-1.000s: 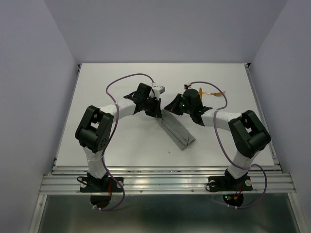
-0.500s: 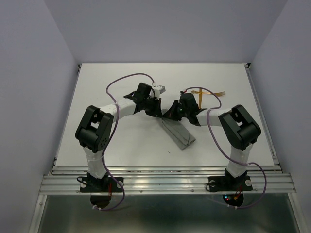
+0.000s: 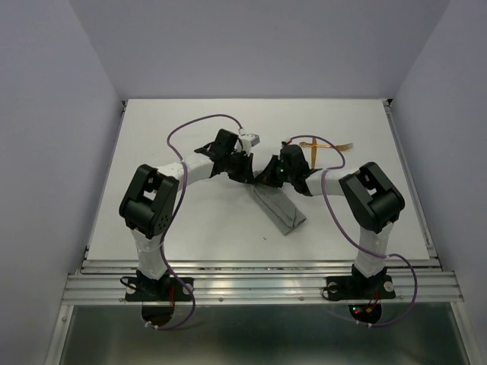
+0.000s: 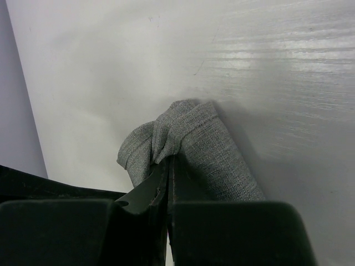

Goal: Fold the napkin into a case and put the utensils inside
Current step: Grasp the top corner of the smaller rectangle folded napkin at the center of the board.

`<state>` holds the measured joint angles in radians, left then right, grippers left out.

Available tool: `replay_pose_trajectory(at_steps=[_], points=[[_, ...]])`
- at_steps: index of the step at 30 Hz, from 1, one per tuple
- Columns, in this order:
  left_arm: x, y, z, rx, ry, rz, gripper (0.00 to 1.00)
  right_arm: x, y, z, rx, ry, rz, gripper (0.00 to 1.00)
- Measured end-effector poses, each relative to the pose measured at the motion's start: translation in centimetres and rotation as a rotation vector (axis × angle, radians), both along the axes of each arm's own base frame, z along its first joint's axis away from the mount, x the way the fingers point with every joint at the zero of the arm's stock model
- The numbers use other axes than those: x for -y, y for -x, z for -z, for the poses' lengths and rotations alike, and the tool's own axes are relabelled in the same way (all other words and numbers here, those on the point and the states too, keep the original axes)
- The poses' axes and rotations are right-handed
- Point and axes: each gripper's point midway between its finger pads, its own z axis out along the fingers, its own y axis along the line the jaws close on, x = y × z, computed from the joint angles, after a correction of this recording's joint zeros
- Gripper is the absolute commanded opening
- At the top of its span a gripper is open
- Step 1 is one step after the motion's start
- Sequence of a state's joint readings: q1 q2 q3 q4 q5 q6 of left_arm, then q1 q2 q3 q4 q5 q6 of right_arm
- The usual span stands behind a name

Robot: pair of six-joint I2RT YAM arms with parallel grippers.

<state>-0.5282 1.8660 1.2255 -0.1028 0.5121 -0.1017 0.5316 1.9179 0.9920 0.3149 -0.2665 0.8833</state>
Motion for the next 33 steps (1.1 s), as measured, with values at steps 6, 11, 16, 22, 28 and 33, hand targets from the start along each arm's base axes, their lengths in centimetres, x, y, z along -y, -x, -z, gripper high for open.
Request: replay_pose_trajectory(at_steps=[6, 11, 16, 22, 28, 33], points=[[0.0, 0.0, 0.0, 0.001, 0.0, 0.001, 0.0, 0.4, -0.5, 0.1, 0.008, 0.014, 0.03, 0.01], [0.0, 0.0, 0.0, 0.001, 0.0, 0.002, 0.0, 0.8, -1.0, -0.5, 0.018, 0.008, 0.048, 0.01], [0.0, 0.0, 0.0, 0.002, 0.001, 0.006, 0.0, 1.1, -1.2, -0.3, 0.014, 0.007, 0.052, 0.01], [0.1, 0.0, 0.0, 0.001, 0.001, 0.006, 0.0, -0.1, -1.3, 0.9, -0.019, -0.016, 0.001, 0.01], [0.3, -0.2, 0.2, -0.006, -0.001, 0.008, 0.0, -0.6, -1.1, 0.8, -0.016, -0.037, -0.024, 0.01], [0.3, -0.3, 0.2, -0.008, -0.002, 0.008, 0.0, -0.5, -0.6, 0.8, -0.016, -0.048, -0.036, 0.01]])
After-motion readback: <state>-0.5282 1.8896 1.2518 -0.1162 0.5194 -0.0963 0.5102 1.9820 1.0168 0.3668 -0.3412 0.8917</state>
